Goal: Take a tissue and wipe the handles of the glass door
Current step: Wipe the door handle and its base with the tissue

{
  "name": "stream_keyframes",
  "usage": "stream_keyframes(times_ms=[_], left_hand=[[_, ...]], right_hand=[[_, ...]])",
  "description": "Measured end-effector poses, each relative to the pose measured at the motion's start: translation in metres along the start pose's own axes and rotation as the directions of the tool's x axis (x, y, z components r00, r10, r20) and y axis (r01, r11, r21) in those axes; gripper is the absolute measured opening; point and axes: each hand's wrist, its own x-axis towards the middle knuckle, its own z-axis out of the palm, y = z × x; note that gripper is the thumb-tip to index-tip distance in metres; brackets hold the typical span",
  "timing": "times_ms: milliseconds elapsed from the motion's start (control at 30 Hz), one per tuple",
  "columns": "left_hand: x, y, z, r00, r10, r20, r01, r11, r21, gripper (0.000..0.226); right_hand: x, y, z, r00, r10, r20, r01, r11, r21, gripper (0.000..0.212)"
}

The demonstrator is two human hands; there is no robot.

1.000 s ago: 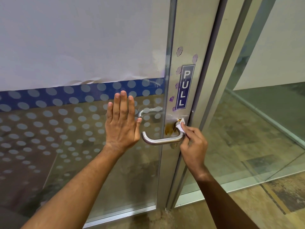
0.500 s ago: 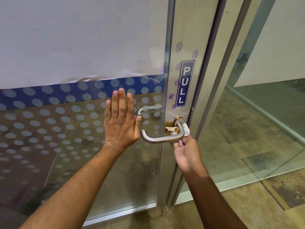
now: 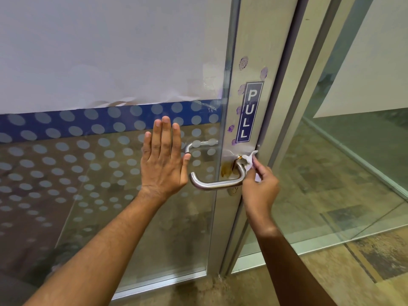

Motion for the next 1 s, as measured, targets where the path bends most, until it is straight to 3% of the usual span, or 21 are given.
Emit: stream_keyframes(times_ms=[67,167,267,367,433,467,567,667,733,900,933,1000], left_hand=[[0.000,0.000,0.000,1.000,0.001,-0.001,-0.001,1.000,-0.002,0.096],[0.000,0.000,0.001,1.000,0.004,-0.006,-0.004,1.000,-0.008,0.097],[0.001,0.000,0.001,1.000,-0.001,-0.005,0.001,1.000,-0.004,0.097],[0.000,0.000,0.001,1.000,0.002,-0.016,-0.002,1.000,-0.013,0.098],[0.000,0.000,0.001,1.000,-0.001,-0.020,0.000,1.000,-0.015,0.098],[0.001,0.001,0.001,1.000,-0.002,-0.020,0.002,1.000,-0.017,0.098],[0.000,0.000,0.000,1.000,0.002,-0.021,-0.002,1.000,-0.012,0.097],[0.001,0.000,0.001,1.000,0.003,-0.022,-0.003,1.000,-0.001,0.098],[0.000,0.001,0.001,1.000,0.005,-0.024,-0.005,1.000,-0.001,0.098],[0.000,0.000,0.001,1.000,0.002,-0.020,-0.002,1.000,-0.011,0.097],[0.000,0.000,0.001,1.000,0.002,-0.018,-0.002,1.000,-0.014,0.096],[0.000,0.000,0.001,1.000,0.002,-0.015,-0.003,1.000,-0.014,0.096]], right_hand=[[0.003,-0.003,-0.002,0.967,-0.240,0.088,0.252,0.950,-0.184,0.029],[0.009,-0.007,-0.007,0.868,-0.440,0.230,0.494,0.811,-0.314,0.029],[0.022,-0.015,-0.012,0.759,-0.501,0.416,0.645,0.667,-0.373,0.025],[0.032,-0.025,-0.016,0.622,-0.458,0.636,0.780,0.432,-0.452,0.019],[0.037,-0.028,-0.018,0.572,-0.427,0.701,0.819,0.342,-0.460,0.018],[0.038,-0.028,-0.019,0.575,-0.432,0.694,0.816,0.356,-0.455,0.018],[0.033,-0.026,-0.020,0.687,-0.463,0.560,0.718,0.550,-0.427,0.021],[0.027,-0.024,-0.016,0.728,-0.467,0.502,0.678,0.596,-0.430,0.022],[0.028,-0.024,-0.016,0.677,-0.462,0.573,0.732,0.506,-0.457,0.021],[0.042,-0.035,-0.022,0.369,-0.374,0.851,0.926,0.071,-0.370,0.024],[0.042,-0.036,-0.023,0.346,-0.365,0.864,0.933,0.033,-0.360,0.025],[0.040,-0.035,-0.024,0.385,-0.316,0.867,0.919,0.046,-0.391,0.030]])
